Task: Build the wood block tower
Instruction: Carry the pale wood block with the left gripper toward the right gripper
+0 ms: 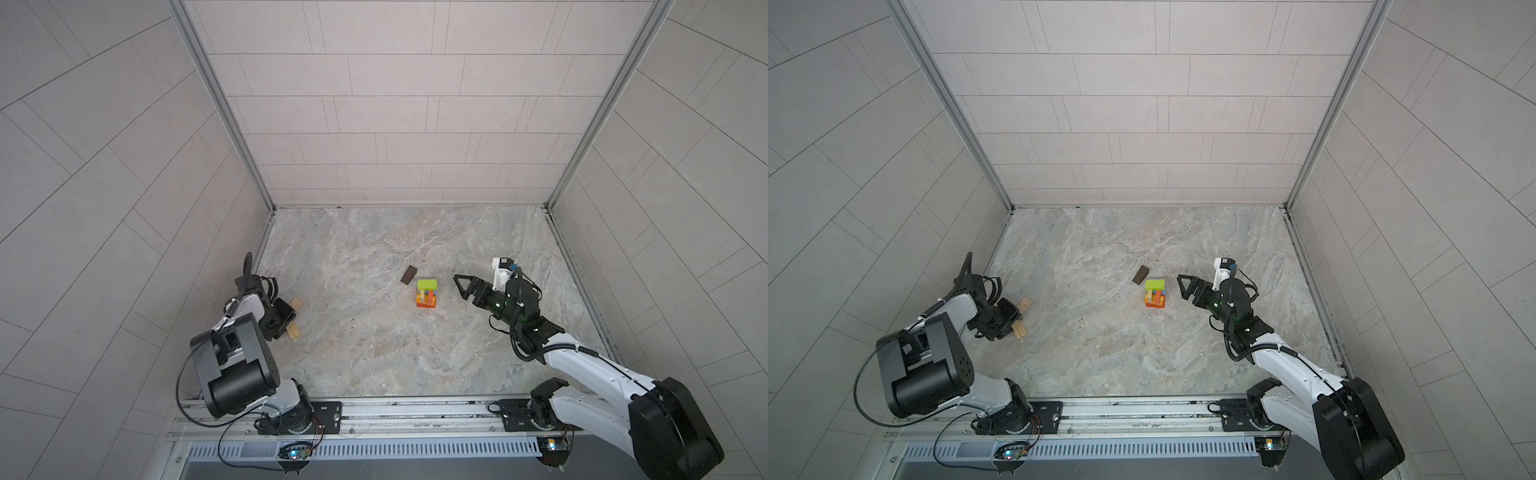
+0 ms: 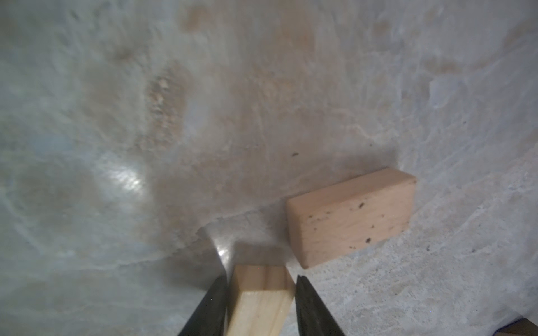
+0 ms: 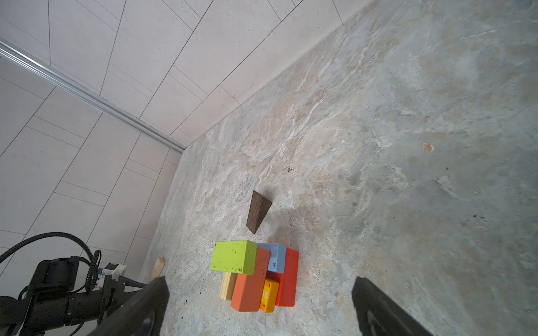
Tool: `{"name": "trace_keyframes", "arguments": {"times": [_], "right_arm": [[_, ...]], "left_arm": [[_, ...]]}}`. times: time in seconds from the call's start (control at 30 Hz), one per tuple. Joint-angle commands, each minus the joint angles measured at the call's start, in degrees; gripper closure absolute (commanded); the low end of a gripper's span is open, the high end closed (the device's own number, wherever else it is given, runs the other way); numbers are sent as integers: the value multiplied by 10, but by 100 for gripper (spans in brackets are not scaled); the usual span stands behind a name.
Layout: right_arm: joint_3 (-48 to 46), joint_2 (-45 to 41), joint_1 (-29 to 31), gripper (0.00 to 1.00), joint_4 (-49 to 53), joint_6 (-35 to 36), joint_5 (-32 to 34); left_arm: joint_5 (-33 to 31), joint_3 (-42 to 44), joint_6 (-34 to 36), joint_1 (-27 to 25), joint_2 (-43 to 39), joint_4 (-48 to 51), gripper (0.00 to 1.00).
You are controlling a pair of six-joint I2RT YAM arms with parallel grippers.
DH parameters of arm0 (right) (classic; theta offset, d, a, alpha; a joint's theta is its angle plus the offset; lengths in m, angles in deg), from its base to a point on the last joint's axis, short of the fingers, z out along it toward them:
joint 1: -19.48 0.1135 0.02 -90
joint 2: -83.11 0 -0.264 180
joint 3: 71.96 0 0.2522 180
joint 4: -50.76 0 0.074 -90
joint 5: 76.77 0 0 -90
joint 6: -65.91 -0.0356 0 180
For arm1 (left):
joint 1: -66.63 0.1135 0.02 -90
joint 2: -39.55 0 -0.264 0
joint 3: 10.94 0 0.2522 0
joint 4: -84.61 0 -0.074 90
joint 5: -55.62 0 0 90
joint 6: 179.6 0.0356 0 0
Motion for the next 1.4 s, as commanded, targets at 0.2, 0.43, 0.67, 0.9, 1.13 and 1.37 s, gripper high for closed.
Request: {"name": "trace_keyframes", "arguments": {"times": [0.2,0.43,0.67,0.9,1.13,1.37], "right_arm": [[-3,-12,-5,0,1,-5,-1],[0,-13,-20,0,6,-10,-21],[12,-31,-46,0,43,9,-39],[41,-37,-47,0,92,45,-42],[81,-13,-45,0,135,70,-71],[196,-25,-13,0,311,158,-45]], "left_arm": [[-19,-27,9,-83,51,18,74],[-18,-77,-26,-201,83,9,74],[-21,-152,-54,-354,149,-8,75],[-45,-193,-64,-468,185,-15,73],[-52,-170,-51,-489,165,-16,53],[-81,-165,-33,-491,83,20,38]]}}
